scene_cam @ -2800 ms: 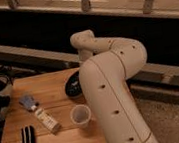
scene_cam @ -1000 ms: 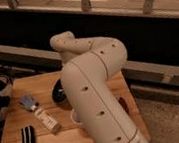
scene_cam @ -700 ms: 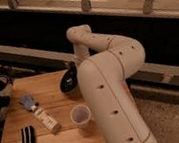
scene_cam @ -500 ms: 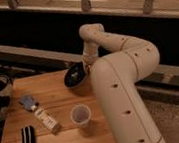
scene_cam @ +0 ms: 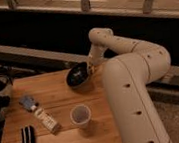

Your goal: Drag the ceramic bowl in a circle

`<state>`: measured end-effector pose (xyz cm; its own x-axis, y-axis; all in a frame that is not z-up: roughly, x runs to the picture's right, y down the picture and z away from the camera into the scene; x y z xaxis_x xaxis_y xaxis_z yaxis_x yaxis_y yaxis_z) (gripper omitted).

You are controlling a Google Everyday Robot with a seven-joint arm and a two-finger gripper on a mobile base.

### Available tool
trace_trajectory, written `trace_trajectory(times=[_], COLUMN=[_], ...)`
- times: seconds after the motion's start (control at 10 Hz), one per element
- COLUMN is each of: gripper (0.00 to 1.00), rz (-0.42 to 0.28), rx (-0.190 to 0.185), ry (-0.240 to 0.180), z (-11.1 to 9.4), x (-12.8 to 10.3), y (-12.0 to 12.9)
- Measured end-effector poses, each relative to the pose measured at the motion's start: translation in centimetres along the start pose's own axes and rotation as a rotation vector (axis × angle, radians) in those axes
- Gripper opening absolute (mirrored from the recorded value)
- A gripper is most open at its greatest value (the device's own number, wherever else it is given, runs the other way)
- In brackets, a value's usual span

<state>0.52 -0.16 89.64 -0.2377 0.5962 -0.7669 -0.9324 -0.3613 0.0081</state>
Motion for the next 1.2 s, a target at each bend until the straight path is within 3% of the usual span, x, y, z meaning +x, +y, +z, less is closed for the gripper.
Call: trace_trajectory(times=[0.3,0.5,0.7,1.0,1.2], gripper=[0.04,0.04,0.06,0.25,0.25], rz=[-0.022,-0.052,-0.042,-0.059,-0.07], rx=[0.03,0.043,0.048,0.059,0.065], ry=[0.0,0.006,0.002,0.005,0.006], z=[1.5,2.0,1.4,1.9,2.0], x=[3.2,3.7,3.2,3.3,3.2], y=[0.2,1.6,1.3,2.2,3.1])
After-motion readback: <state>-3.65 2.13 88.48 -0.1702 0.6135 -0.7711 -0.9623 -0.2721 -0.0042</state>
